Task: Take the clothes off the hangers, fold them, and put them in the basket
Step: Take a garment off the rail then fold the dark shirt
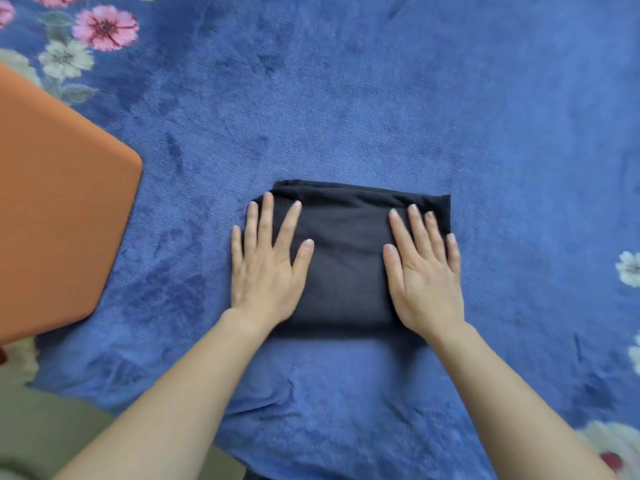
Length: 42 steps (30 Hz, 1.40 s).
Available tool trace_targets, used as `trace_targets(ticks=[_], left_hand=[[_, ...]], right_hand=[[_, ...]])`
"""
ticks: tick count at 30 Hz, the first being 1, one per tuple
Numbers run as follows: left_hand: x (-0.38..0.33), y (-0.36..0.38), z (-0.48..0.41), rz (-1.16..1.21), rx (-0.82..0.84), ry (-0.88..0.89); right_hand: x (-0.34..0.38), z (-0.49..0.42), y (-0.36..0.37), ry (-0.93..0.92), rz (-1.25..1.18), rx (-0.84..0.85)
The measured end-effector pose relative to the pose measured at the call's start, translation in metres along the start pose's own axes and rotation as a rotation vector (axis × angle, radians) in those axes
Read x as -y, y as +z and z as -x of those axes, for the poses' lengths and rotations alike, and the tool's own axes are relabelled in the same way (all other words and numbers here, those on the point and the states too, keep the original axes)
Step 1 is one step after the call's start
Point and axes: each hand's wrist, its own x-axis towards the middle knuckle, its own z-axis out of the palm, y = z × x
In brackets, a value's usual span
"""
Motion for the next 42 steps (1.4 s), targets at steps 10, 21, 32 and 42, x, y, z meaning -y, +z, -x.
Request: trace_targets(ticks=[10,21,32,42], left_hand=[[0.0,-0.034,0.026,0.815,0.024,-0.713],[-0.024,-0.079,0.078,1.668,0.505,-0.822],[-0.034,-0.256,0.171,2.102,0.047,-0.747],[0.075,-0.396,0.171,1.816,0.232,-0.551]], right_hand=[[0.007,0.084,-0.01,1.195,-1.298,-0.305],[0.083,0.065,-0.067,1.034,-2.25,0.024],[0.139,0.115,-0.269,0.548,-2.115,0.366],[0.282,0.099,-0.315,0.505,-1.63,0.728]])
